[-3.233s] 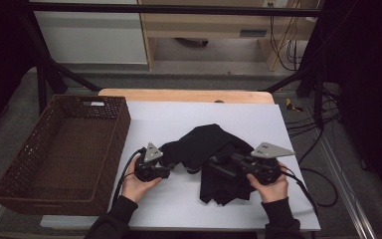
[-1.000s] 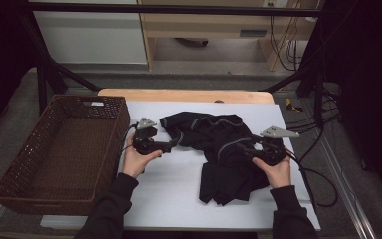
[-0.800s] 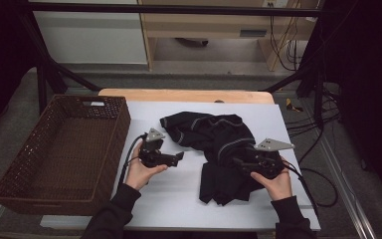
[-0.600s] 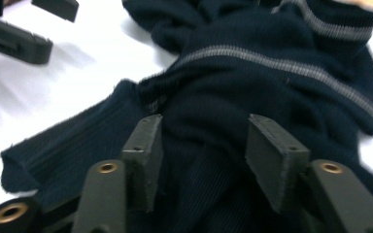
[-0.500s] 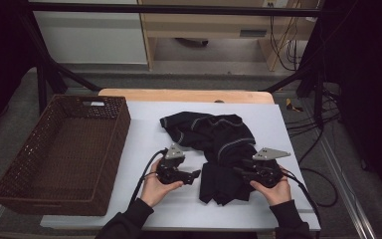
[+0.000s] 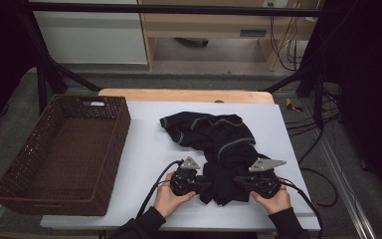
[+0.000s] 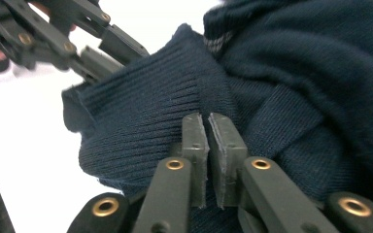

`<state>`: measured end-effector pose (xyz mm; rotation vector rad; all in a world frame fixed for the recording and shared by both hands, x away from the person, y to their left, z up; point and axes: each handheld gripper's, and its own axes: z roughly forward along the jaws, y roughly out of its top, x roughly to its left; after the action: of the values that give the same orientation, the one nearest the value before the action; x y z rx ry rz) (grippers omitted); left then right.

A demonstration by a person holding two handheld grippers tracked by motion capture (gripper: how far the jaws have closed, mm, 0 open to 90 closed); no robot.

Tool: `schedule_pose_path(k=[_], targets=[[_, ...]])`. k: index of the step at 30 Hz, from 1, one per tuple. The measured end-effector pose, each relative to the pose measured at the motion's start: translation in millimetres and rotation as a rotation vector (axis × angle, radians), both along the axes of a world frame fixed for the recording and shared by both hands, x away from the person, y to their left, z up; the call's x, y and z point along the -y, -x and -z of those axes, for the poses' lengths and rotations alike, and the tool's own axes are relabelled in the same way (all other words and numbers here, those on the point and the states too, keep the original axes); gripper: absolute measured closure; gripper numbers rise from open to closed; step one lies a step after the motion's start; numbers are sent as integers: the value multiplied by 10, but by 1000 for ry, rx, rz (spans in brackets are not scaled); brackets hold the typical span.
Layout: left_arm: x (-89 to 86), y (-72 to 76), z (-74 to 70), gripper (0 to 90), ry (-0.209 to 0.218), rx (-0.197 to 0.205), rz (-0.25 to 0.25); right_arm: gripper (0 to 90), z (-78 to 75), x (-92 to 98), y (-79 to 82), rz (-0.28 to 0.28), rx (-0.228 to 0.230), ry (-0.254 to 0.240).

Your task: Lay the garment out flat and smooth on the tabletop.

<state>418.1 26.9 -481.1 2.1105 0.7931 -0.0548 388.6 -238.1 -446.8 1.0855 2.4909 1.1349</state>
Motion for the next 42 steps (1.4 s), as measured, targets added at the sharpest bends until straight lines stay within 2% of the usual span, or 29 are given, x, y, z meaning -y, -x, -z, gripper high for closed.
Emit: schedule_pose_path(k=[2, 3, 5, 7, 11, 13, 16, 17, 18, 19, 20, 21, 22, 25, 29, 32, 36, 39, 42], targets=[[7, 14, -1, 744, -5, 1, 5, 826, 3, -19, -11, -4, 5, -9], [12, 23, -11, 763, -14, 3, 6, 771, -10, -29, -17, 1, 17, -26], [18, 44, -25, 798, -32, 16, 5, 670, -55, -81, -42, 24, 63, -69], [20, 65, -34, 809, -51, 35, 15, 597, -66, -125, -66, 30, 95, -82], [35, 108, -61, 826, -84, 47, 18, 521, -59, -261, -192, 66, 117, -71], [46, 124, -72, 831, -97, 54, 19, 475, -47, -339, -280, 78, 115, -73], [47, 137, -84, 840, -111, 64, 25, 429, 2, -480, -420, 100, 103, -50], [39, 141, -91, 844, -116, 63, 29, 434, 18, -512, -451, 107, 98, -43], [33, 144, -95, 847, -117, 60, 30, 479, 42, -560, -489, 125, 88, -28], [12, 143, -107, 850, -124, 58, 34, 562, 54, -581, -508, 132, 90, -17], [-5, 146, -117, 854, -127, 55, 33, 687, 62, -595, -530, 144, 94, 10], [-38, 149, -137, 857, -140, 54, 36, 782, 56, -592, -535, 152, 94, 12], [-101, 160, -166, 858, -148, 59, 34, 814, 39, -571, -540, 159, 99, 6], [-297, 182, -249, 859, -137, 59, 21, 833, -75, -462, -524, 181, 128, 5], [-589, 210, -338, 861, -141, 76, -11, 837, -269, -233, -505, 234, 189, -22], [-807, 236, -358, 861, -145, 70, -34, 838, -436, -23, -491, 294, 241, -52], [-1082, 284, -424, 862, -164, 85, -81, 837, -577, 254, -511, 364, 282, -45], [-1246, 321, -455, 861, -180, 87, -117, 837, -599, 423, -549, 402, 299, -37], [-1291, 340, -404, 860, -184, 84, -125, 830, -518, 564, -631, 430, 283, -14]])
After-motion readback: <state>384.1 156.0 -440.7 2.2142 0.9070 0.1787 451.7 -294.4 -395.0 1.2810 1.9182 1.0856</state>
